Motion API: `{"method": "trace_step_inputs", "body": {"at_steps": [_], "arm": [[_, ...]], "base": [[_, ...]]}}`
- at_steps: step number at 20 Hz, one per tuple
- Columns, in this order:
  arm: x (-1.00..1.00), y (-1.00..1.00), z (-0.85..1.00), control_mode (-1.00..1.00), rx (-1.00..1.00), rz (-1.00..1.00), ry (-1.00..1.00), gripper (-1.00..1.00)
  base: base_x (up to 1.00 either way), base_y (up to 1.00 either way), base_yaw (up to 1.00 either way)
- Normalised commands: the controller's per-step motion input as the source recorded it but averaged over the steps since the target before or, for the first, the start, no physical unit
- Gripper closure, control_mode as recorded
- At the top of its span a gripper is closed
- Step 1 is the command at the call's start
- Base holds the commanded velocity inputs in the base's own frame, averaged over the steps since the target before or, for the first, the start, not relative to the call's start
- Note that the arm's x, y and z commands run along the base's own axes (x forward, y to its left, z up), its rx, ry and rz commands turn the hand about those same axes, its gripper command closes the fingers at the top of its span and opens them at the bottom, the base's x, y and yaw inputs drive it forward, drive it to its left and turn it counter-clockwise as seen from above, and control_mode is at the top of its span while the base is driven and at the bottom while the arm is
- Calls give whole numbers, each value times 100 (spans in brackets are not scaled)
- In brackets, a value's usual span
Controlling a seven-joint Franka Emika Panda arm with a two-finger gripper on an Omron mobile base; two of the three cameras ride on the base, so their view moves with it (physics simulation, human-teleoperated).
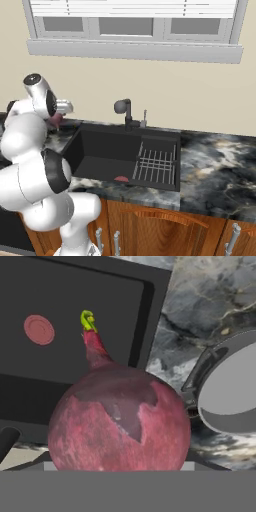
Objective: Dump the onion from the pot into the sink. Then turn on the water and wash the onion. Then turn off the water and put the onion back in the pot.
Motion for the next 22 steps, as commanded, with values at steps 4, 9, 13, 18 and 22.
{"method": "trace_step_inputs", "body": {"at_steps": [4,9,13,18,22], "arm": [[-7,81,20,-100,-1,0,8,100],[-12,84,4,-100,0,0,8,100],[-17,71,0,-100,0,0,6,100],[-19,59,-14,-100,0,0,3,100],[-10,48,-40,-100,0,0,0,100]], "base": [[0,0,0],[0,0,0],[0,0,0],[0,0,0],[0,0,0]]}}
